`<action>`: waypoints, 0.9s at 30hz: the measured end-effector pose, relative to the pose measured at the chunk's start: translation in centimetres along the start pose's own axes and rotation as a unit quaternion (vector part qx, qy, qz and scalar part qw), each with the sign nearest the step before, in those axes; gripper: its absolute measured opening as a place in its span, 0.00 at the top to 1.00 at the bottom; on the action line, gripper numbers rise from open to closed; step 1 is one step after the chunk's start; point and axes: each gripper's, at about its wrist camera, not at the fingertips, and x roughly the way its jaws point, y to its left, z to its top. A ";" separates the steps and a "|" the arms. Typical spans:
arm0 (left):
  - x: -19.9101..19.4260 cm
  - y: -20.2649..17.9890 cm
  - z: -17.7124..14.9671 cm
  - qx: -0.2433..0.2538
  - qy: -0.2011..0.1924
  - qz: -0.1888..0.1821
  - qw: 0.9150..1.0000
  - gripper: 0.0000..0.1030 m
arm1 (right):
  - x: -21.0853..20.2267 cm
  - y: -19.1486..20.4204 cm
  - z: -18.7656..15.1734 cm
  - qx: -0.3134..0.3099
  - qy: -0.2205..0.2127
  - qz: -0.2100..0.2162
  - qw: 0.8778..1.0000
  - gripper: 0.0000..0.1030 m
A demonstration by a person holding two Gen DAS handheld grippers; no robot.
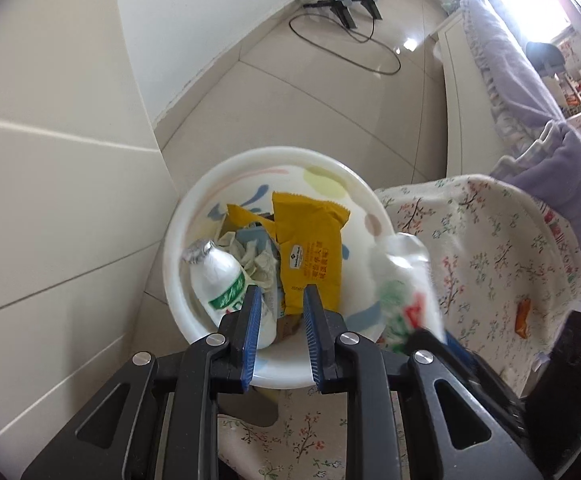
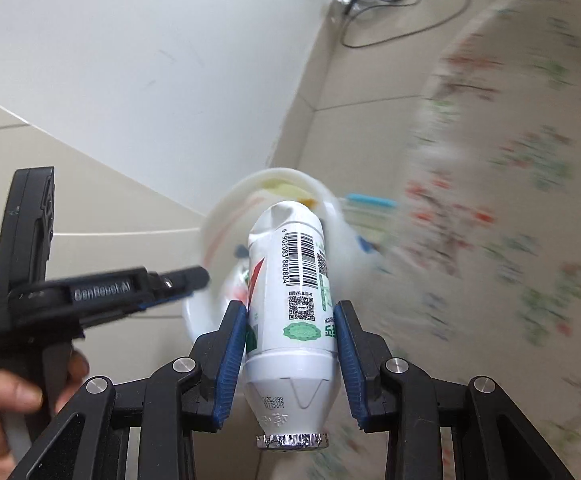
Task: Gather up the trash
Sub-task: 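Carry both white bottles over the bucket and open both grippers, then move both grippers back to the white tissue and orange peel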
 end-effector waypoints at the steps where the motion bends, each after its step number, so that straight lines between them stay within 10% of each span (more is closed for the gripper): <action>1: -0.7 0.2 0.0 -0.006 -0.007 -0.005 1.000 0.77 | 0.8 0.6 0.2 -0.001 0.002 0.000 1.000 0.61; 8: -3.7 -0.3 -0.4 -0.022 -0.034 -0.027 0.999 0.77 | 6.0 4.4 1.6 -0.038 0.005 -0.027 0.999 0.59; 11: -4.4 -1.1 -0.9 -0.011 -0.038 -0.035 0.999 0.77 | 6.9 4.8 1.6 -0.047 0.016 -0.035 0.998 0.34; 14: -5.0 -1.9 -1.6 -0.001 -0.039 -0.028 0.999 0.77 | 7.0 4.9 1.0 -0.061 0.024 -0.028 0.997 0.34; 27: -7.0 -12.3 -8.2 0.089 -0.051 -0.026 0.994 0.71 | -10.5 -0.4 -0.5 -0.147 -0.006 -0.111 0.983 0.22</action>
